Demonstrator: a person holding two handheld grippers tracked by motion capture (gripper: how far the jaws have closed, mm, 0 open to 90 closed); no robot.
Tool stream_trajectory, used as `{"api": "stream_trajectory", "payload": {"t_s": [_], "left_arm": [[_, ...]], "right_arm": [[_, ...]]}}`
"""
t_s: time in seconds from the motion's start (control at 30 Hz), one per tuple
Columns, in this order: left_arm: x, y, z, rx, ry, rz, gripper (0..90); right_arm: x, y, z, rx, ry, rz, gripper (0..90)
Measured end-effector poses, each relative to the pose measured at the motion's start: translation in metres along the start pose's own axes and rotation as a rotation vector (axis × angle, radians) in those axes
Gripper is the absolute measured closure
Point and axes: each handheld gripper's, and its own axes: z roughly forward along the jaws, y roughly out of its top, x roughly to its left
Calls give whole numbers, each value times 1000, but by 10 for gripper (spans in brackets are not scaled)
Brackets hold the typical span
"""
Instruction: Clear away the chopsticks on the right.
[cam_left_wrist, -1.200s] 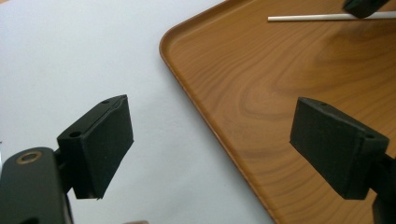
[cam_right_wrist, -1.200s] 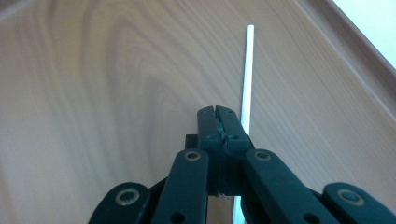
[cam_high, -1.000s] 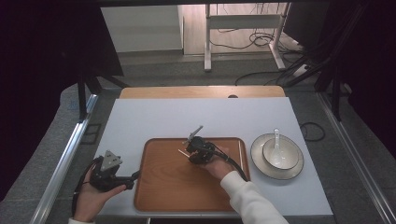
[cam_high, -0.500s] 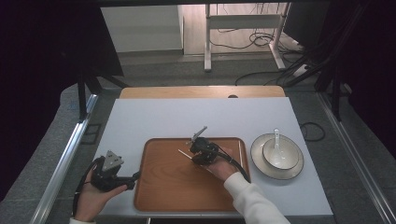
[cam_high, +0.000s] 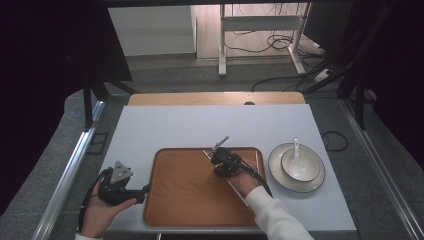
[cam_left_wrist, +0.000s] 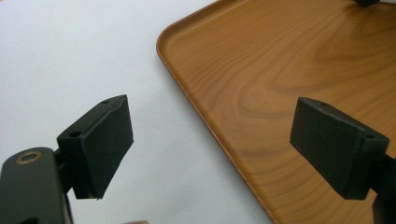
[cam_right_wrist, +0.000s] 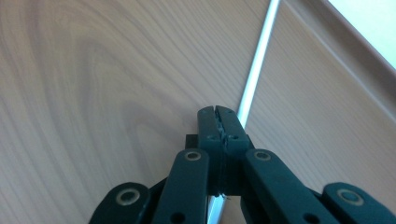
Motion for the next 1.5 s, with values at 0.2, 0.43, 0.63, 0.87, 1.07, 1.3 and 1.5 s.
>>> {"api": "stream_trajectory", "payload": {"t_s": [0.2,0.43,0.63,0.87,1.07,1.3,1.5], "left_arm": [[0,0,1,4,1,4,128],[-2,0,2,3,1,3,129],[-2,1,2,4,-1,10,129],[0,-1,2,1,0,4,129],[0,-1,1,1,2,4,129],[-1,-1,2,5,2,7,129],[-1,-1,2,3,2,6,129]], "right_arm": [[-7,-12,-7,4,-25,23,898],[-12,-20,-13,-5,-26,27,898],[-10,-4,-6,-26,-19,19,897],[-15,14,8,-32,-39,30,897],[-24,20,12,-39,-56,51,898],[-30,16,9,-20,-95,71,898],[-36,8,2,-12,-116,87,898]]}}
